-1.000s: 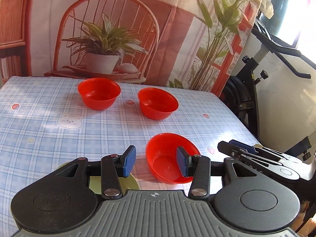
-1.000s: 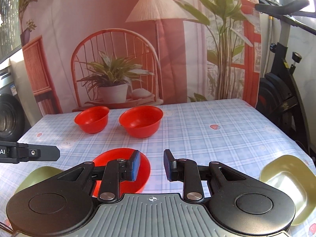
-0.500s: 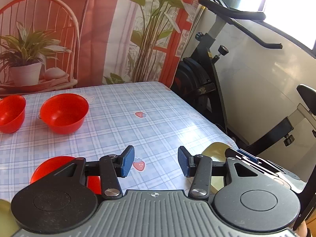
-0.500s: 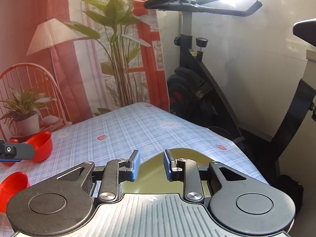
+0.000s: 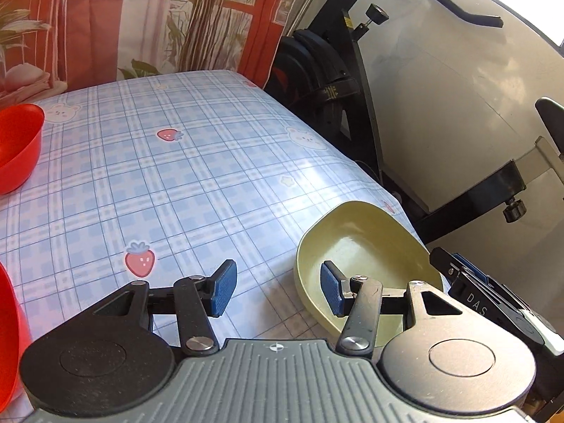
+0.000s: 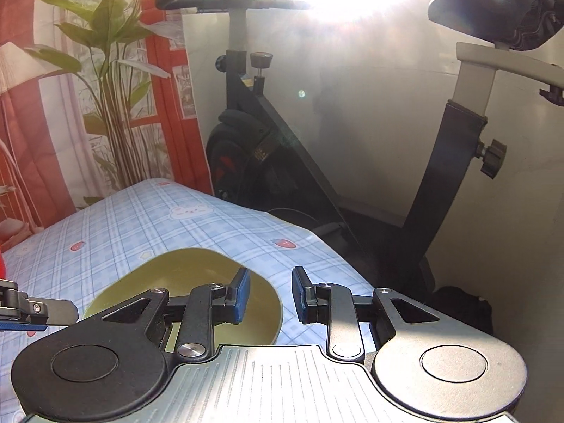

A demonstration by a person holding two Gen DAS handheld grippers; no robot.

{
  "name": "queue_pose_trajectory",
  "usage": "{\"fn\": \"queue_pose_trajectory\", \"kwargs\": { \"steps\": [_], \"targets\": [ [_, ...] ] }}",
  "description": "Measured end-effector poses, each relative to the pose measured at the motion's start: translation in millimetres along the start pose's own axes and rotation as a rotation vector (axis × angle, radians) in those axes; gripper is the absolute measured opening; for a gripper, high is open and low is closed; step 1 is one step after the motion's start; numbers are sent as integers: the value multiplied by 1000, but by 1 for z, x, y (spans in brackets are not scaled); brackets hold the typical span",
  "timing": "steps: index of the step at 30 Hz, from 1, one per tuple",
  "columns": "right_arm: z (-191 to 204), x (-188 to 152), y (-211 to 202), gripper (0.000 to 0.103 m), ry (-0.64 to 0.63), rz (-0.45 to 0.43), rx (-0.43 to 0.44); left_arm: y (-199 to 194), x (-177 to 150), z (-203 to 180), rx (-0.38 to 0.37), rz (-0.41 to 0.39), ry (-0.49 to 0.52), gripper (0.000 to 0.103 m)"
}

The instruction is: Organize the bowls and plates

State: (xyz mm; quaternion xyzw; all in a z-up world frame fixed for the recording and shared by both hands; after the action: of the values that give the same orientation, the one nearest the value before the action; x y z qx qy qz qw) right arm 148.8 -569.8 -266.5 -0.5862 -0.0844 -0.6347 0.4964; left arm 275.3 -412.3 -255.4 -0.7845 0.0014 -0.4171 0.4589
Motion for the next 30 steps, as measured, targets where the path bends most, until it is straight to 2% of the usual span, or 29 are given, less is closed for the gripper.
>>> {"fn": "queue_pose_trajectory", "kwargs": {
  "steps": [3, 4, 9, 12, 14, 15, 22, 30],
  "targets": [
    [-5, -6, 6, 22, 35, 31, 15, 4, 0, -4, 3, -8, 13, 55],
    [-5, -7, 7, 18, 38, 37, 19, 5, -1, -5, -1, -6, 12, 55],
    [-3, -10, 7, 14, 55, 51, 30, 18, -7, -10, -22, 47, 11, 54],
    [-3, -13, 8, 13, 57, 69, 36, 21, -11, -10, -26, 38, 8, 49],
    [-2, -15, 8, 9, 73, 90, 51, 23, -11, -12, -38, 32, 32, 17],
    [-1, -16, 8, 7, 80, 98, 52, 23, -11, -13, -38, 27, 40, 16],
    [18, -15, -3, 7, 64, 103, 88, 9, -13, 0, -7, 28, 21, 14],
    [61, 6, -33, 7, 28, 69, 166, -45, -4, 18, 40, -45, 7, 15]
  ]
}}
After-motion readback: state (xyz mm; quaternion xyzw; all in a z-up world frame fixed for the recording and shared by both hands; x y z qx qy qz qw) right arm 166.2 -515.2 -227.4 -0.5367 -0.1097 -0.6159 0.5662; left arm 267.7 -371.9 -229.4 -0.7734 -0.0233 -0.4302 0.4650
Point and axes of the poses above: each gripper's, at about its wrist camera, not at the fingertips, and y roughly the way its jaws point, z to its left, x to its top, the point moved 6 cm from there along y, roughly the way its jaws point, and after that the axes turned 5 degrees about y, right-handed, at the moved point
